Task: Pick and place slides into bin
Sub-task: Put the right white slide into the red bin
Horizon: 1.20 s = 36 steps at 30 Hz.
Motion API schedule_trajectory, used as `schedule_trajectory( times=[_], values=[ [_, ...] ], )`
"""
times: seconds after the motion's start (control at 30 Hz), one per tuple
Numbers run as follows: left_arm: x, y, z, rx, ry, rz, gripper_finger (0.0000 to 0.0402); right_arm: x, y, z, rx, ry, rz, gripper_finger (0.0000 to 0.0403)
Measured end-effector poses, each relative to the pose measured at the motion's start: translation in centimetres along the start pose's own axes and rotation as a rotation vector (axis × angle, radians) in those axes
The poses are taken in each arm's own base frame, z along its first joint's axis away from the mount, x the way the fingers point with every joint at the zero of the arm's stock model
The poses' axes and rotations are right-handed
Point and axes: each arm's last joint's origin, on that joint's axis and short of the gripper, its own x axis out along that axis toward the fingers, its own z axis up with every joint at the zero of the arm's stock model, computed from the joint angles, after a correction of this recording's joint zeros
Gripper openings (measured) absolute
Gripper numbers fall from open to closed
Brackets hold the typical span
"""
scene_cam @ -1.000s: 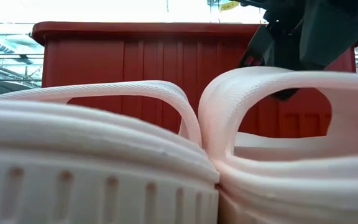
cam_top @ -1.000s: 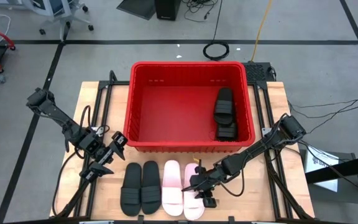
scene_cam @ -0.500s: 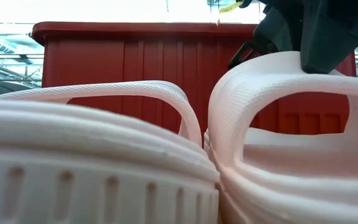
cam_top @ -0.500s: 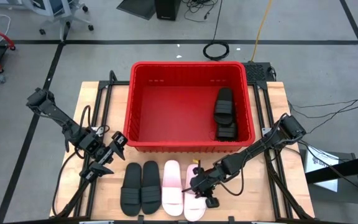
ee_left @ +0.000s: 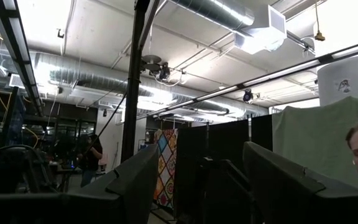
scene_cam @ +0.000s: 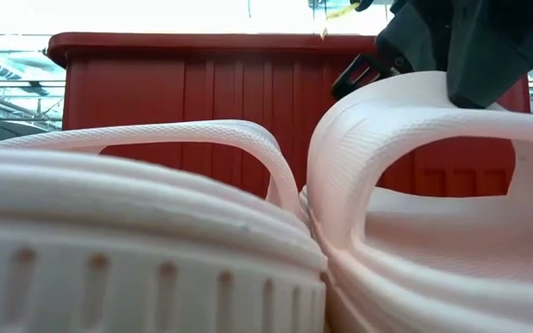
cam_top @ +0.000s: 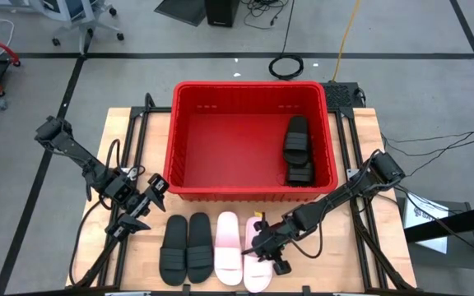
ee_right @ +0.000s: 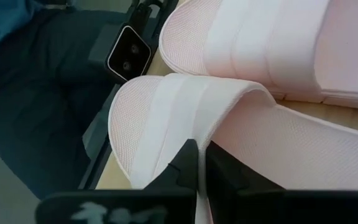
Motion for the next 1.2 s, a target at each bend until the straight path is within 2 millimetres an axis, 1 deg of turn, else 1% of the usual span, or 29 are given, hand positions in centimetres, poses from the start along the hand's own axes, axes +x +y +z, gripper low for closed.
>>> schedule_trajectory(
  times=[0.1,0.37,0.9,1.2],
  values=[
    [0.0,0.0,0.0,0.000,0.000,0.000,0.0241,-0.2,0.0,0.1,0.004,-0.005,0.001,0.0004],
    [0.0,0.0,0.0,0.001,0.000,0.000,0.0241,-1.5,0.5,0.7,-0.020,-0.042,0.009,0.0003],
    [0.0,0.0,0.0,0.005,0.000,0.000,0.0241,-1.6,0.7,0.8,-0.060,-0.045,0.040,0.0004],
    [0.0,0.0,0.0,0.006,-0.001,0.000,0.0241,-1.9,1.3,1.8,-0.120,-0.138,0.122,0.0004]
  ],
)
